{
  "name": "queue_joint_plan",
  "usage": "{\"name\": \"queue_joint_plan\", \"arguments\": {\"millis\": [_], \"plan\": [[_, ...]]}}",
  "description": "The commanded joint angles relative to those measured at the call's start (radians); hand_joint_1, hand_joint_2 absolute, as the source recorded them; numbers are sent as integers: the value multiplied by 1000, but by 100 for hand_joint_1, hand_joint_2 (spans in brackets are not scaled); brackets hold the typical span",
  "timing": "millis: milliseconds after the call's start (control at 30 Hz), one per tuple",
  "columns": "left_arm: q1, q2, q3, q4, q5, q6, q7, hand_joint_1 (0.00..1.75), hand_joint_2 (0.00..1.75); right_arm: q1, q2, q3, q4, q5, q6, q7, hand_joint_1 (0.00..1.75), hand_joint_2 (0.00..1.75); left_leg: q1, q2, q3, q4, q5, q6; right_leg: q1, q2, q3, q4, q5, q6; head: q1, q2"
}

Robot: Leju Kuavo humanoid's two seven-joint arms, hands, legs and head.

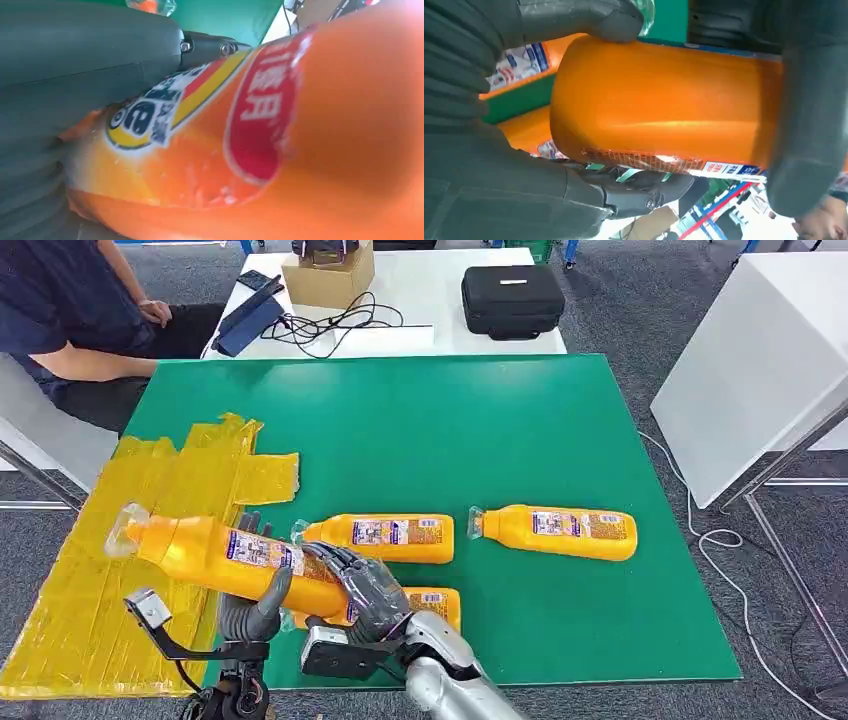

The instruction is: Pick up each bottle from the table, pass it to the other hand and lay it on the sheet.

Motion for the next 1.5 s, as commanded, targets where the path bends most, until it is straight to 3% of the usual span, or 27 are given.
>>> {"name": "queue_joint_plan", "arguments": {"millis": [33, 167, 200, 233, 267, 967, 1000, 1033, 1233, 1500], "plan": [[-62, 22, 23, -8, 5, 4, 2, 0, 175, 26, -50, 79, 116, 7, 27, -6, 175, 175, 0, -4, 3, -2, 0, 0, 0, -5, 5, -3, -1, 1, 0, 0], [-70, 18, 22, 12, 24, -15, -7, 0, 175, 25, -46, 63, 118, 9, 19, 0, 175, 175, 0, -4, 3, -2, 0, 0, 0, -5, 5, -3, -1, 1, 0, 0], [-76, 18, 21, 18, 26, -20, -7, 70, 175, 26, -47, 60, 117, 10, 18, 1, 175, 175, 0, -5, 5, -2, 0, 0, 0, -6, 7, -4, -1, 2, 0, 0], [-82, 16, 21, 21, 29, -24, -8, 159, 175, 27, -46, 58, 114, 11, 16, 3, 175, 175, 0, -6, 6, -2, 0, 0, 0, -8, 9, -4, -2, 2, 0, 0], [-91, 17, 21, 28, 33, -29, -7, 175, 175, 29, -47, 55, 107, 12, 17, 7, 175, 175, 0, -4, 2, -2, 1, 0, 0, -5, 3, -2, 0, 1, 0, 0], [-104, 23, 30, 47, 51, -51, -5, 175, 175, 40, -45, 5, 69, 15, 15, 29, 175, 175, 0, -5, 4, -2, 0, 0, 0, -7, 7, -3, -1, 2, 0, 0], [-102, 23, 32, 48, 51, -53, -4, 175, 175, 45, -46, -7, 54, 7, 15, 24, 138, 175, 0, -5, 5, -2, 0, 0, 0, -8, 7, -3, -2, 2, 0, 0], [-99, 24, 37, 48, 49, -52, -6, 175, 175, 54, -42, -28, 39, -9, 33, 37, 0, 0, 0, -4, 2, -2, 0, 0, 0, -6, 3, -2, -1, 1, 0, 0], [-66, 30, 184, -16, -41, -14, -43, 175, 175, 157, -163, -130, -447, -71, 128, 60, 0, 0, 1, -3, 3, 0, -1, 0, 1, -5, 5, -2, -1, 3, 0, 0], [-70, 18, 200, -21, -48, -25, -26, 175, 175, 167, -161, -139, -460, -65, 150, 70, 0, 0, 0, -3, 0, 0, 0, 0, 0, -4, 1, -1, 0, 1, 0, 0]]}}
